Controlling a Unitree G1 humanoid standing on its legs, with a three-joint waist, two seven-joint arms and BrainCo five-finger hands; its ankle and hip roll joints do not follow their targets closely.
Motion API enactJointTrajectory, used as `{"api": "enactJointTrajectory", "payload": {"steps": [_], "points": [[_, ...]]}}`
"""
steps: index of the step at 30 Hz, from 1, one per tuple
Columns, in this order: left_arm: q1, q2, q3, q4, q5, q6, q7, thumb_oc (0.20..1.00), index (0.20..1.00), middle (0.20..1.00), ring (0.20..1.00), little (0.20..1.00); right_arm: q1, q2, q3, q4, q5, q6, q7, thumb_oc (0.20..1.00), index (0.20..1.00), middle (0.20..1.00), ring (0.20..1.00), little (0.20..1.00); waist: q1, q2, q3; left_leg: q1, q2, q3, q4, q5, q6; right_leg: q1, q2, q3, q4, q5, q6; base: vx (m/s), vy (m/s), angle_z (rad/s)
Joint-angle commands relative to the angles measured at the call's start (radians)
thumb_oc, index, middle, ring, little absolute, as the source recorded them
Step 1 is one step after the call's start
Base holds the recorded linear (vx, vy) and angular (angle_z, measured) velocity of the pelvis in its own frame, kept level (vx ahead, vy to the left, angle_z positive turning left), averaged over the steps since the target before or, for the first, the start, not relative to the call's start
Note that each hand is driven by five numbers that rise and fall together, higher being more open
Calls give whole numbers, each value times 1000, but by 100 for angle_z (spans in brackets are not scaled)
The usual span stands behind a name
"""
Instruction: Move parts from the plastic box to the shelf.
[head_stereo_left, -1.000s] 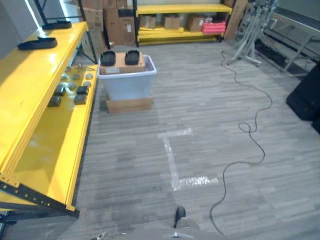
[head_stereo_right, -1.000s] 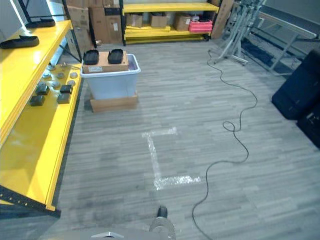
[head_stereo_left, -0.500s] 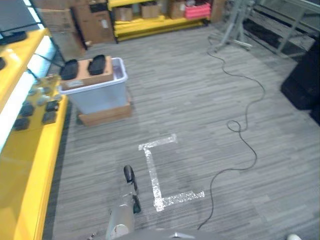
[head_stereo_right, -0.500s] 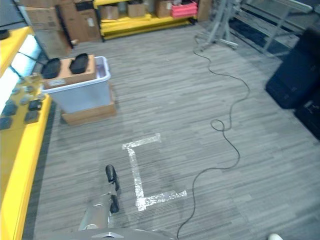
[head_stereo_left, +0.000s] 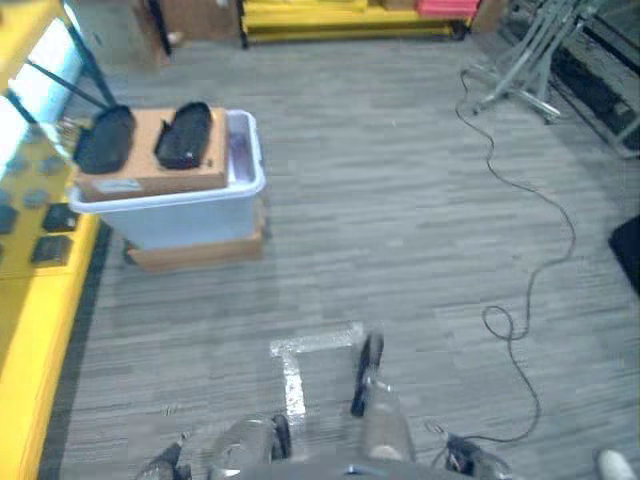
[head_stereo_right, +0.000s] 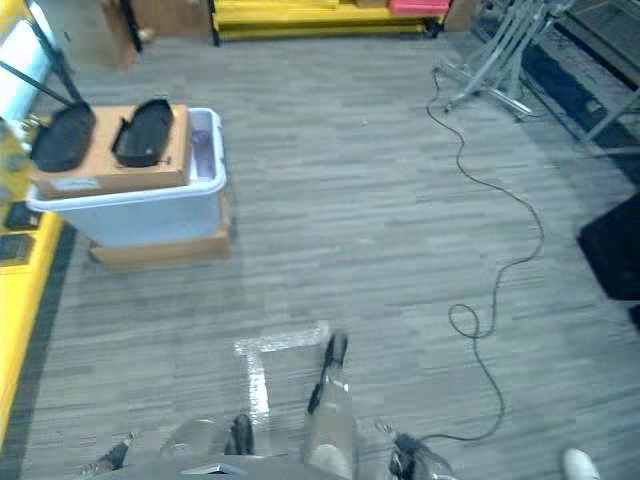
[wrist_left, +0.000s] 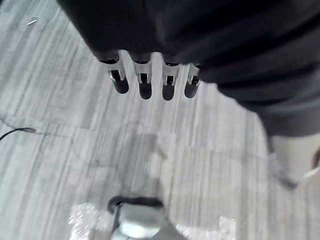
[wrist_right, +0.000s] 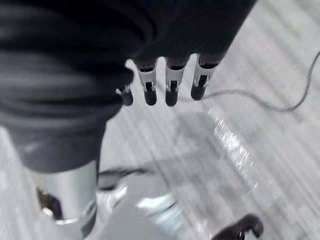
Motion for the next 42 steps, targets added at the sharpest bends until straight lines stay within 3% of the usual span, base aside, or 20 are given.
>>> {"api": "enactJointTrajectory", "payload": {"steps": [1, 3, 4, 7, 8, 9, 11, 12, 16, 18, 21, 24, 31, 35, 42], "points": [[-13, 41, -48, -13, 33, -48, -14, 1000, 1000, 1000, 1000, 1000, 35, 52, 40, -3, -22, -11, 10, 1000, 1000, 1000, 1000, 1000, -3, -4, -48, 72, 50, 125, -233, 145, 17, 197, 85, -30, -25, 184, -46, 477, -321, 98], [-16, 37, -36, -11, 9, -41, -12, 1000, 1000, 1000, 1000, 1000, 35, 53, 37, 12, -39, -11, 7, 1000, 1000, 1000, 1000, 1000, -7, -17, -58, 78, 74, 133, -193, 135, 5, 244, 100, -30, -5, 149, -56, 531, -365, 84], [-19, 28, -15, -5, 12, -41, -24, 1000, 1000, 1000, 1000, 1000, 27, 50, 43, 30, -27, -11, 8, 1000, 1000, 1000, 1000, 1000, -9, -43, -69, 95, 96, 144, -143, 123, -10, 291, 111, -51, 21, 119, -83, 514, -359, 132], [-14, 14, 4, 2, 28, -52, -29, 1000, 1000, 1000, 1000, 1000, 20, 39, 48, 35, -45, 4, 13, 1000, 1000, 1000, 1000, 1000, -6, -48, -91, 122, 130, 160, -98, 124, -35, 323, 135, -75, 37, 90, -109, 336, -224, 102], [-14, 9, 18, 6, 26, -49, -27, 1000, 1000, 1000, 1000, 1000, 16, 28, 54, 40, -60, 11, 8, 1000, 1000, 1000, 1000, 1000, -7, -48, -105, 111, 171, 172, -18, 179, -63, 344, 162, -83, 39, 71, -139, 388, -270, -8], [-17, 7, 23, 6, 27, -45, -26, 1000, 1000, 1000, 1000, 1000, 17, 20, 60, 40, -51, 16, 0, 1000, 1000, 1000, 1000, 1000, -1, -35, -106, 86, 207, 166, 73, 199, -87, 376, 192, -85, 31, 49, -152, 353, -308, -43], [-33, 0, 23, 7, 41, -30, -23, 1000, 1000, 1000, 1000, 1000, 15, -8, 56, 39, -11, 26, -10, 1000, 1000, 1000, 1000, 1000, 17, -37, -87, -52, 242, 144, 247, 275, -118, 443, 231, -102, -3, 21, -199, 196, -232, 25], [-38, -1, 21, 9, 41, -30, -25, 1000, 1000, 1000, 1000, 1000, 12, -15, 49, 41, -10, 26, -6, 1000, 1000, 1000, 1000, 1000, 19, -36, -80, -81, 244, 142, 253, 282, -121, 460, 238, -107, -8, 14, -204, 132, -88, 51], [-41, -2, 10, 26, 24, -34, -7, 1000, 1000, 1000, 1000, 1000, -2, -31, 45, 58, -100, 17, 34, 1000, 1000, 1000, 1000, 1000, 25, -30, -53, -111, 214, 208, -125, 337, -114, 527, 234, -121, -63, 16, -182, 140, 120, -4], [-46, 1, 3, 33, 62, -20, 3, 1000, 1000, 1000, 1000, 1000, -1, -25, 57, 56, -82, 17, 30, 1000, 1000, 1000, 1000, 1000, 21, -22, -55, -107, 227, 206, -213, 409, -131, 534, 233, -114, -75, 22, -175, 150, 175, -38], [-65, -14, -15, 44, 76, -26, 10, 1000, 1000, 1000, 1000, 1000, -5, -5, 81, 51, -88, 2, 30, 1000, 1000, 1000, 1000, 1000, 19, -8, -70, -30, 188, 191, -344, 391, -119, 522, 210, -133, -63, 26, -156, 33, 200, -34], [-72, -29, -44, 27, 82, -38, 16, 1000, 1000, 1000, 1000, 1000, -2, 24, 115, 44, -113, -29, 33, 1000, 1000, 1000, 1000, 1000, 23, 5, -79, 0, 154, 192, -397, 404, -117, 508, 193, -145, -53, 28, -150, 0, 156, -16], [-64, -37, -96, -9, 94, -37, 25, 1000, 1000, 1000, 1000, 1000, -17, 49, 155, 27, -95, -21, 18, 1000, 1000, 1000, 1000, 1000, 43, 24, -97, 49, 114, 200, -459, 391, -93, 509, 166, -155, -32, 19, -128, 35, 94, 33], [-48, -28, -107, -12, 119, -25, 31, 1000, 1000, 1000, 1000, 1000, -24, 59, 180, 21, -102, -5, 25, 1000, 1000, 1000, 1000, 1000, 53, 32, -107, 77, 101, 203, -475, 363, -81, 518, 158, -153, -16, 3, -112, 81, 41, 14], [-32, -32, -99, -2, 132, -50, 32, 1000, 1000, 1000, 1000, 1000, -20, 65, 203, 33, -151, 6, 31, 1000, 1000, 1000, 1000, 1000, 58, 26, -116, 92, 106, 211, -476, 356, -81, 538, 174, -153, -36, 0, -121, 50, -40, 0]]}}
